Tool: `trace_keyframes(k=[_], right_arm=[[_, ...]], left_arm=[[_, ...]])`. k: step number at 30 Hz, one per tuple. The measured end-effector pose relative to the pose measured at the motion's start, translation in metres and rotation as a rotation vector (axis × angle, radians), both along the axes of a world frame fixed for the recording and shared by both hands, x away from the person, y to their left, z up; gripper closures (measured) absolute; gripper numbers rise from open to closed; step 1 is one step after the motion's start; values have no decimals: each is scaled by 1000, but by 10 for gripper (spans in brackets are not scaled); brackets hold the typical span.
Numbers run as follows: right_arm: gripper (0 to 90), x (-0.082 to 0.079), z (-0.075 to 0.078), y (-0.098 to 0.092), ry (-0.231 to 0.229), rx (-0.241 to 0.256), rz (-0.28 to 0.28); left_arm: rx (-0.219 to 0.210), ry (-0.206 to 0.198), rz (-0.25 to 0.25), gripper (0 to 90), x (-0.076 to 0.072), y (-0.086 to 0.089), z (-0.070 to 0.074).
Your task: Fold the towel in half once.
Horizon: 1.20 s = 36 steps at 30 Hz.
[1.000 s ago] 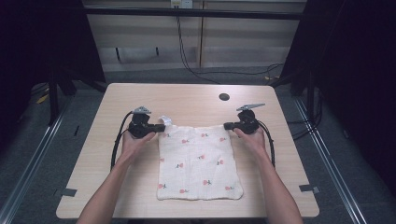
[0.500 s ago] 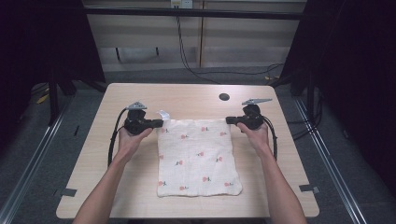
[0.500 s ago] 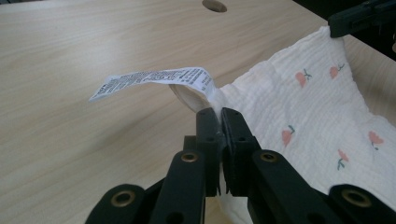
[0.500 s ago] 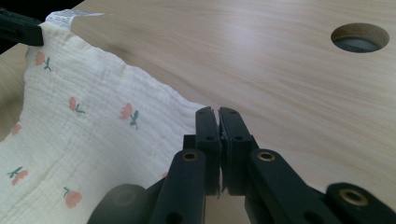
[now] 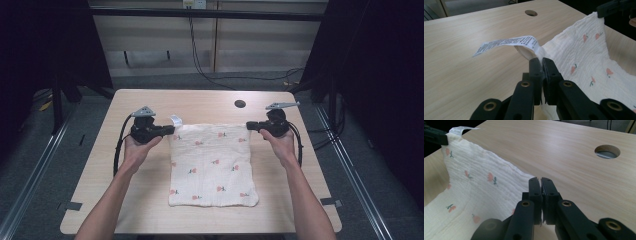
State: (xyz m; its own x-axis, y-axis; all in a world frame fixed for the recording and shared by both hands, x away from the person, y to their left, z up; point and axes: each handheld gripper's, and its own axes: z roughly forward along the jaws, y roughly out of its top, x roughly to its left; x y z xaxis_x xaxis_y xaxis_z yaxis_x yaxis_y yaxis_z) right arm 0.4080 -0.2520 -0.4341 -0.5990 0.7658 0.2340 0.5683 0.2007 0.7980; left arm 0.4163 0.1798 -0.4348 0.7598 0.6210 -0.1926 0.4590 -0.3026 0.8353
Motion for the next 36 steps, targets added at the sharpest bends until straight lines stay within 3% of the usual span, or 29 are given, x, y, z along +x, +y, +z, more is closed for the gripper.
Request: trace_keyframes(k=[9,17,22,28,36], right_arm=[[875,-15,5,-1,-27,-5,35],[875,-34,11,-1,-58,-7,71],[875,-46,11,0,-69,-3,88],[875,-67,15,1,-107,-7,105],[875,-89,14,-1,-99,-41,130]], left_arm=[[-24,-35,-28,868,-19,6,1],[-15,-65,-51,868,-35,4,2],[10,-58,-69,868,-44,4,0],[-17,-59,-76,868,-55,12,3],[-27,-57,-113,867,-75,13,5]])
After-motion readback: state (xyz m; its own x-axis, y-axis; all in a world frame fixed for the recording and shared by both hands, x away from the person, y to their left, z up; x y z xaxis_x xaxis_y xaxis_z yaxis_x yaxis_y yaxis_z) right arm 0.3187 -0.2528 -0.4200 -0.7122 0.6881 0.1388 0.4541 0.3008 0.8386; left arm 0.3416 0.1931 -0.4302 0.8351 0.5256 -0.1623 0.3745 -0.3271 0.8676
